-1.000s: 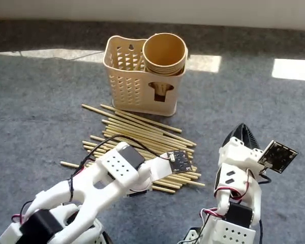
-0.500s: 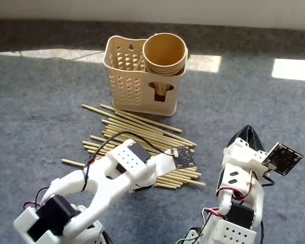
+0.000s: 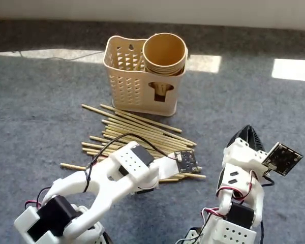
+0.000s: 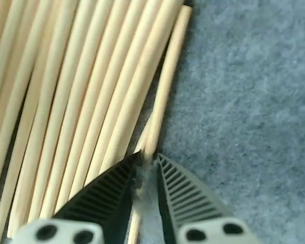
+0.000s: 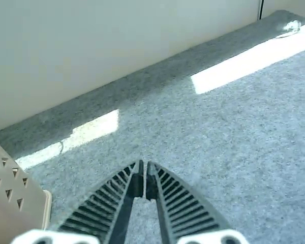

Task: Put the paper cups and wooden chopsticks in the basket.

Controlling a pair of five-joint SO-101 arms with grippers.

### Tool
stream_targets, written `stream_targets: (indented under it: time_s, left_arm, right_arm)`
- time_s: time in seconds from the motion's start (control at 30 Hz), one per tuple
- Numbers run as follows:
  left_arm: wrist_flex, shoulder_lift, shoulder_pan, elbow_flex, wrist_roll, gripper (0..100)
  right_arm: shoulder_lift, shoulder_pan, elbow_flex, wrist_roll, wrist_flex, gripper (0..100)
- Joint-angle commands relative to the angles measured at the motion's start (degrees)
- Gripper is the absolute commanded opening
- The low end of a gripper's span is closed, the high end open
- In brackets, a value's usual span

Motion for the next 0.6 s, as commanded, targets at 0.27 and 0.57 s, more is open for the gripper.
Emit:
stream_targets:
  time_s: [0.27, 0.57]
  left_arm:
    - [4.57, -13.58, -1.10, 1.45, 0.26, 1]
    - [5.01, -21.58, -2.86, 4.44, 0.26, 1]
  right_arm:
    - [-0.31, 0.22, -0.92, -0.26, -1.98, 3.0]
    - [-0.31, 0.22, -0.92, -0.26, -1.98, 3.0]
